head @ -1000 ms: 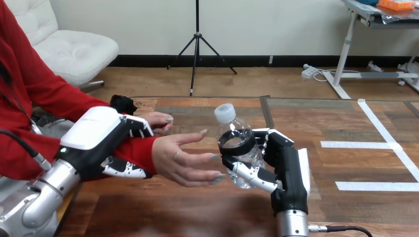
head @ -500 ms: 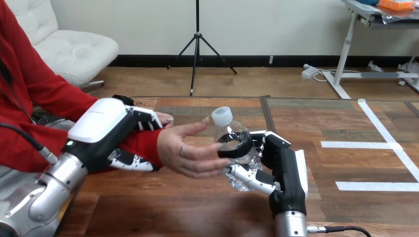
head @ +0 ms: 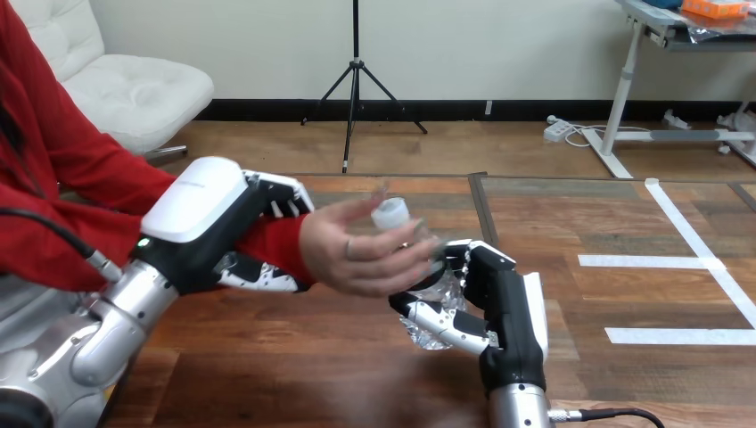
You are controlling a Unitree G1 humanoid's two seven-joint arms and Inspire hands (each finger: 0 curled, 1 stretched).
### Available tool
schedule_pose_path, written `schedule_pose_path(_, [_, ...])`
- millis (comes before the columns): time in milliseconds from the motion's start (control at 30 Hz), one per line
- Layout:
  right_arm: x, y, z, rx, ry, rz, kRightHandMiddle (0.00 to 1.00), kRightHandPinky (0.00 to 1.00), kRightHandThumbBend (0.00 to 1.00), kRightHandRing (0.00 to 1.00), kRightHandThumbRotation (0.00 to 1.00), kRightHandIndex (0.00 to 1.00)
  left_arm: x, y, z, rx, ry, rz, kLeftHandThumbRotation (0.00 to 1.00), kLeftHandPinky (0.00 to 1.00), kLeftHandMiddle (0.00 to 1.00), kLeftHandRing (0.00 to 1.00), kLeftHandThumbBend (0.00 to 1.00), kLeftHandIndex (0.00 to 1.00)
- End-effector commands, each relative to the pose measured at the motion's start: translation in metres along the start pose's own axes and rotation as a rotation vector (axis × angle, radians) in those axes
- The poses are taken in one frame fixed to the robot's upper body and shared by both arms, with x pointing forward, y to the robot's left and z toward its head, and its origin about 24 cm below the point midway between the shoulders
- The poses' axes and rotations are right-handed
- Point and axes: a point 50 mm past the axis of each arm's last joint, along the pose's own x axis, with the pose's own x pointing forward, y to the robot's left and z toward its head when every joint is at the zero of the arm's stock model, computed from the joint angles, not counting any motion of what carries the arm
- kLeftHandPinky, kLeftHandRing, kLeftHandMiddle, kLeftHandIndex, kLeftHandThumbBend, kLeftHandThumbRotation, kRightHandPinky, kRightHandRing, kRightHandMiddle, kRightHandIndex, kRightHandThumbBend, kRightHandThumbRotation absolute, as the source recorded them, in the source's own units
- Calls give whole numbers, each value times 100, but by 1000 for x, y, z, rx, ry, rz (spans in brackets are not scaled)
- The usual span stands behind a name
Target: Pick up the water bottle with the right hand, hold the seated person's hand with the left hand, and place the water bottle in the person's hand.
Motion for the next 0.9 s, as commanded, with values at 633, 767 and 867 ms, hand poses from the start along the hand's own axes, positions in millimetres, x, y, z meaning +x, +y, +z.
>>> schedule_pose_path(633, [3,70,40,161,-190,90,47,34,78,41,0,46,46,23,35,-51,-202,112,0,29,43,35,79,45])
schedule_pose_path(767, [2,72,42,166,-199,98,46,34,78,40,0,46,46,22,35,-58,-201,110,0,28,43,35,80,44])
schedule_pose_path(867, [2,74,43,169,-202,106,46,35,78,41,0,46,46,21,36,-57,-203,109,0,28,43,35,80,44])
